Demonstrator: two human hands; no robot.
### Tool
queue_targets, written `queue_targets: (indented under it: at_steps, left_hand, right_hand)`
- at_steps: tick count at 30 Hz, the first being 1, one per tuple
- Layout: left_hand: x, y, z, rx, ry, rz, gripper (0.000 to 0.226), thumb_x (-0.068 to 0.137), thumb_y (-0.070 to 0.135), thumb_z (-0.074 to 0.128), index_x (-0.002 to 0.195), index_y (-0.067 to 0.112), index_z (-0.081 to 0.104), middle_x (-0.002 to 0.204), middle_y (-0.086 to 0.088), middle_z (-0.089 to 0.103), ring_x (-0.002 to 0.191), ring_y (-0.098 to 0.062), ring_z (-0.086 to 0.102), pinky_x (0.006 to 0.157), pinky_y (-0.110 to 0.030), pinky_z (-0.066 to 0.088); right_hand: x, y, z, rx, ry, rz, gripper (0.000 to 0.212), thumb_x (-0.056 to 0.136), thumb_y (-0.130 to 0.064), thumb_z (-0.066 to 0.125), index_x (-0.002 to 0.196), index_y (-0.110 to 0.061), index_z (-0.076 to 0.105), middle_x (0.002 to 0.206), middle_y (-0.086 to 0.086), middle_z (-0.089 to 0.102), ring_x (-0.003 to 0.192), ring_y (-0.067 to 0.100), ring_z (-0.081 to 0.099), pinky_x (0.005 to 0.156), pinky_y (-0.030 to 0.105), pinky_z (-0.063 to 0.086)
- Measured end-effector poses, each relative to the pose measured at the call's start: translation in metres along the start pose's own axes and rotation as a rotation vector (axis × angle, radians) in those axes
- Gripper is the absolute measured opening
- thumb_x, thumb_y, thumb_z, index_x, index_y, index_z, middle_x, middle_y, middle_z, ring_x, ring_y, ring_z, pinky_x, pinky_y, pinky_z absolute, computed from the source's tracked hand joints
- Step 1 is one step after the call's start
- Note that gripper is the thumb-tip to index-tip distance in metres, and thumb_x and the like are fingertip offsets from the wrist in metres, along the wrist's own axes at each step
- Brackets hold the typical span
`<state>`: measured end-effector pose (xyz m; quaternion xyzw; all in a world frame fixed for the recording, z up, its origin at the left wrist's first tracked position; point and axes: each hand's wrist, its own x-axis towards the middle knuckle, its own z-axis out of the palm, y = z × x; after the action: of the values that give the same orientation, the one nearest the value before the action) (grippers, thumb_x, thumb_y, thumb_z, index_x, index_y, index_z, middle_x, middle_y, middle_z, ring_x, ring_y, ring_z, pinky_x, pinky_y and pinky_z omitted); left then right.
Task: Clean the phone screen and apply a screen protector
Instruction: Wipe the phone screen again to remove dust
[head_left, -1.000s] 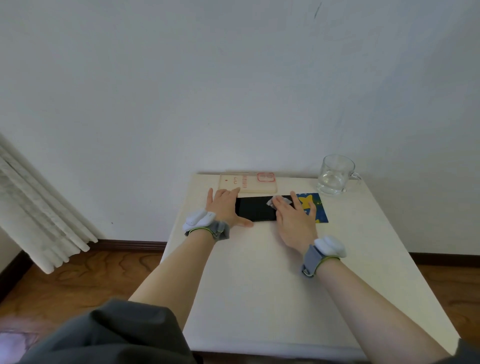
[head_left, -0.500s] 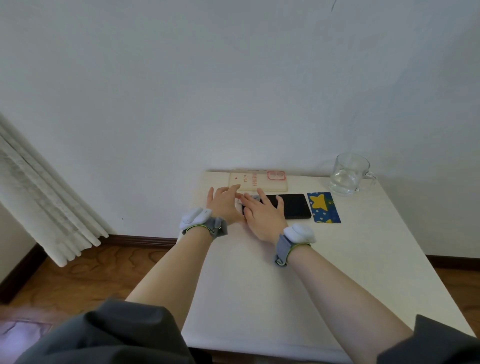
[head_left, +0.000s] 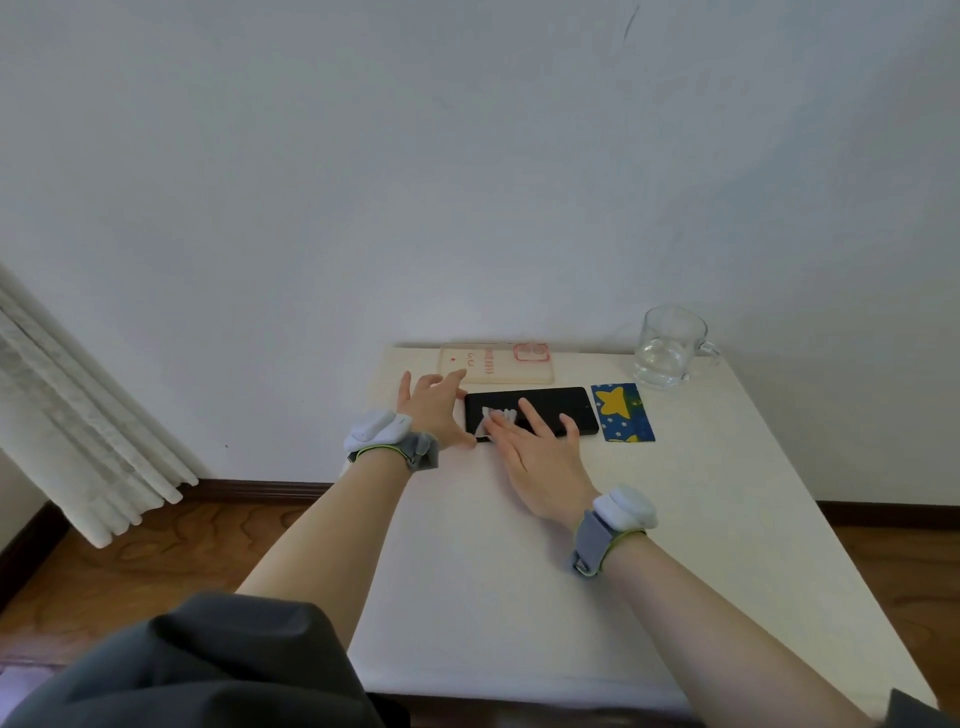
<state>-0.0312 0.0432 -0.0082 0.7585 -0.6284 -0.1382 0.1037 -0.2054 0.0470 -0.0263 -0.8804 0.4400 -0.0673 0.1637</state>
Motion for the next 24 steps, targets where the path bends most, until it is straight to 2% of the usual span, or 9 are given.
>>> queue_targets:
  at_steps: [9,12,15,18,21,24]
  left_hand:
    - [0.002,0.009,-0.002,0.008,-0.054,-0.008,0.095,0.071,0.026,0.072,0.148,0.024,0.016,0.138,0.010,0.049,0.142,-0.015,0.016,0.117,-0.046,-0.010]
    - [0.003,0.008,-0.001,-0.008,-0.051,-0.013,0.092,0.072,0.028,0.072,0.147,0.022,0.019,0.139,0.010,0.048,0.142,-0.015,0.018,0.117,-0.047,-0.009]
    - [0.003,0.006,0.000,-0.028,-0.031,-0.010,0.092,0.072,0.034,0.073,0.146,0.021,0.021,0.138,0.010,0.049,0.142,-0.014,0.018,0.117,-0.048,-0.009]
    - [0.002,0.006,0.000,-0.020,-0.020,0.000,0.091,0.072,0.040,0.074,0.146,0.020,0.024,0.138,0.011,0.049,0.142,-0.014,0.018,0.117,-0.048,-0.010]
    - [0.000,0.005,0.000,-0.033,-0.016,0.015,0.089,0.073,0.041,0.074,0.145,0.021,0.026,0.138,0.010,0.049,0.141,-0.013,0.019,0.117,-0.047,-0.010]
    - [0.000,0.005,-0.001,-0.034,-0.024,0.014,0.088,0.073,0.041,0.074,0.145,0.021,0.026,0.138,0.010,0.049,0.141,-0.014,0.020,0.117,-0.047,-0.010]
  right_hand:
    - [-0.020,0.056,-0.018,-0.128,0.104,0.295,0.048,0.102,-0.031,0.014,0.151,-0.031,0.016,0.158,-0.018,0.013,0.149,0.012,-0.004,0.117,0.052,-0.002]
    - [-0.019,0.048,-0.015,-0.109,0.112,0.280,0.047,0.103,-0.030,0.016,0.150,-0.031,0.018,0.158,-0.018,0.012,0.149,0.011,-0.002,0.117,0.051,-0.001]
    - [-0.017,0.027,-0.009,-0.091,0.098,0.159,0.046,0.103,-0.029,0.018,0.149,-0.032,0.021,0.158,-0.019,0.013,0.149,0.010,0.001,0.116,0.050,0.000]
    - [-0.019,0.014,-0.003,-0.091,0.095,0.078,0.050,0.100,-0.033,0.010,0.149,-0.031,0.024,0.157,-0.018,0.019,0.149,0.009,0.003,0.116,0.048,-0.001]
    - [-0.026,0.026,-0.006,-0.145,0.138,0.130,0.062,0.090,-0.037,0.002,0.147,-0.033,0.027,0.155,-0.019,0.025,0.148,0.009,0.004,0.116,0.047,-0.001]
    - [-0.034,0.046,-0.012,-0.209,0.173,0.258,0.051,0.099,-0.032,0.009,0.147,-0.031,0.028,0.155,-0.018,0.027,0.149,0.011,0.004,0.115,0.047,0.000]
